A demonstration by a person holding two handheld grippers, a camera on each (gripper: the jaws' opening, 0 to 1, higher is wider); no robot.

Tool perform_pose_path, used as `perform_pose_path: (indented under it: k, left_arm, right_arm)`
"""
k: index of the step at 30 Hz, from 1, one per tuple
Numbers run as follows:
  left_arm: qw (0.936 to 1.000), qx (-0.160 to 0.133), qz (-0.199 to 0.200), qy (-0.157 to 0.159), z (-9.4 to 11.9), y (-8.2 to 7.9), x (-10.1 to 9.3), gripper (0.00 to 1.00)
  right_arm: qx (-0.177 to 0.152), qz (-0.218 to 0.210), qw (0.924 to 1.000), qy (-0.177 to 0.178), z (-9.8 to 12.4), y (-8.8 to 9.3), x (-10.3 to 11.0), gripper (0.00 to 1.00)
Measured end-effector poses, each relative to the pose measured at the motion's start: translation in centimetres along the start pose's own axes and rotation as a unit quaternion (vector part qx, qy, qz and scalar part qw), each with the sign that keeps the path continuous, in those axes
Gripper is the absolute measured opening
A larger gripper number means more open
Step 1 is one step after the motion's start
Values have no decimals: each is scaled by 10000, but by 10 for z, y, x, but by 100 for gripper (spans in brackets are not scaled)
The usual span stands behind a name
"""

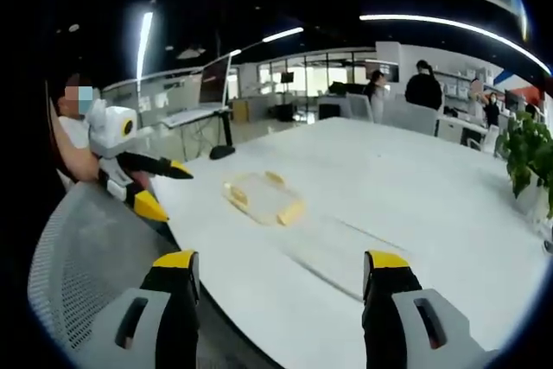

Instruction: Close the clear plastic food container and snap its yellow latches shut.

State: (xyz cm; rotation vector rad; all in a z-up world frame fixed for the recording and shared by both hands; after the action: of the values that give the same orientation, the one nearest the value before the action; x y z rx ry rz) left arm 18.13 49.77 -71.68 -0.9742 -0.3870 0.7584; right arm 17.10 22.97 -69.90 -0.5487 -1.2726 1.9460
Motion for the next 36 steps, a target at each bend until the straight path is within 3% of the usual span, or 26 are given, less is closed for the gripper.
perform_pose_path:
  k: [15,17,18,31,36]
  left_arm:
    - [9999,23,31,108,-1,1,-2,75]
    - [9999,1,20,100,0,1,-2,75]
    - [9999,-6,19,99,0,1,-2,75]
    - [9998,-31,138,156,0,1,-1,74]
    - [9997,-68,118,219,4,-6,0,75]
  right_arm:
    - [50,53,10000,0,-1,2,0,77]
    - [47,104,9999,-8,0,1,0,72]
    - [-131,214,9997,-54,1,-4,2,69]
    - [-41,57,10000,9,-1,-2,0,71]
    - [-192,124,9997,-70,4,-13,-1,73]
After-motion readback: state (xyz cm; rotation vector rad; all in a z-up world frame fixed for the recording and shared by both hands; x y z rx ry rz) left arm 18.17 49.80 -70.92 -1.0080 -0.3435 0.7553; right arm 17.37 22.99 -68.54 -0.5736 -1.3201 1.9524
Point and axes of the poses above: the point that each gripper's makers call its tool centre point, and the gripper's own axes: z roughly backward along the fingers, x roughly to its left, y roughly out of its underside, the point moved 7 cm from there along z, roughly backward along the fingers, and after that the axes turned 1 degree about x, right-handed, at the moved point
